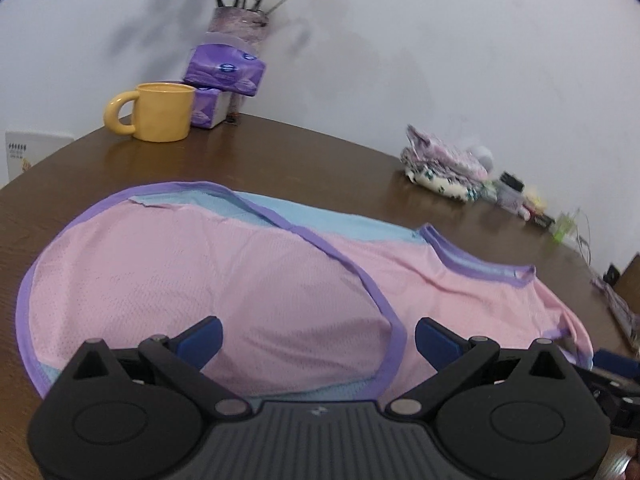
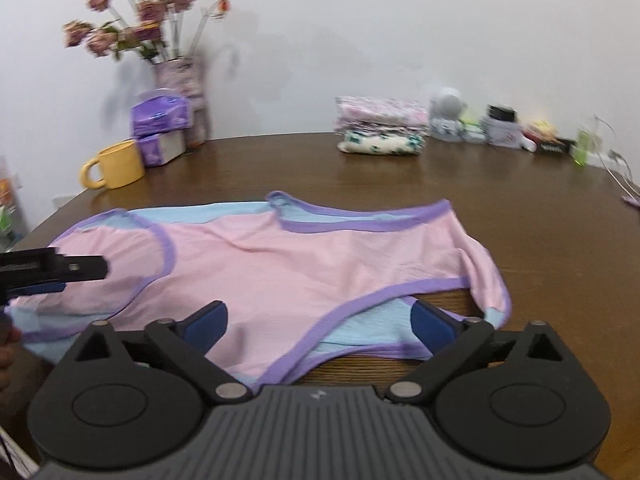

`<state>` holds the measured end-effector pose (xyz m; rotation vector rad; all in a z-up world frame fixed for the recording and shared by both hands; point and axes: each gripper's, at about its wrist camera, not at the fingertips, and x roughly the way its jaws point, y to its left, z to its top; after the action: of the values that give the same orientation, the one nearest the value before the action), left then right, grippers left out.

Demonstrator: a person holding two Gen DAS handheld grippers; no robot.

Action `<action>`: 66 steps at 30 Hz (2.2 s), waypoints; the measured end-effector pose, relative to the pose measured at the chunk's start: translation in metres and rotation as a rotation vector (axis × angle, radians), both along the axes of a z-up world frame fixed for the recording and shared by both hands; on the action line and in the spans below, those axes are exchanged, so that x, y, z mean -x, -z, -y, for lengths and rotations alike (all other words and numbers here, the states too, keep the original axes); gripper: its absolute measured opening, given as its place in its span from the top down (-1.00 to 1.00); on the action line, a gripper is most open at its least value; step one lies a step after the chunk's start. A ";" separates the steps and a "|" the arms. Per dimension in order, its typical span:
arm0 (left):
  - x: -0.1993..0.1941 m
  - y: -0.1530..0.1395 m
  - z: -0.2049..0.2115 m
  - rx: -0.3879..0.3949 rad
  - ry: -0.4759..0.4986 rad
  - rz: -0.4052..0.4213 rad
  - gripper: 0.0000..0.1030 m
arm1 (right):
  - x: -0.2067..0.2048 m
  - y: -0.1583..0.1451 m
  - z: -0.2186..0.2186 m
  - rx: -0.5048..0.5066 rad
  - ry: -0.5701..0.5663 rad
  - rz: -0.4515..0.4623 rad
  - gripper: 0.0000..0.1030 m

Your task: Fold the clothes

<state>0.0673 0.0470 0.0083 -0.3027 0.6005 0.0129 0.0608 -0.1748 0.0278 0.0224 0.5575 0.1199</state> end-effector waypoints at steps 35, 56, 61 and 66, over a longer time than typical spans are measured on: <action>-0.007 0.013 0.032 -0.057 0.093 0.040 -1.00 | -0.011 0.034 -0.001 -0.048 -0.041 -0.049 -0.95; -0.009 0.013 0.027 -0.004 0.106 0.051 -1.00 | -0.015 0.034 -0.004 -0.038 -0.074 -0.062 -0.99; -0.011 0.013 0.030 -0.017 0.104 0.044 -1.00 | -0.016 0.033 -0.004 -0.047 -0.086 -0.066 -0.99; -0.011 0.013 0.033 -0.030 0.103 0.039 -1.00 | -0.015 0.033 0.001 -0.080 -0.094 -0.056 -0.99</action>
<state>0.0785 0.0144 -0.0045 -0.2417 0.5761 -0.0825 0.0758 -0.1757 -0.0053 0.0778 0.6099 0.2342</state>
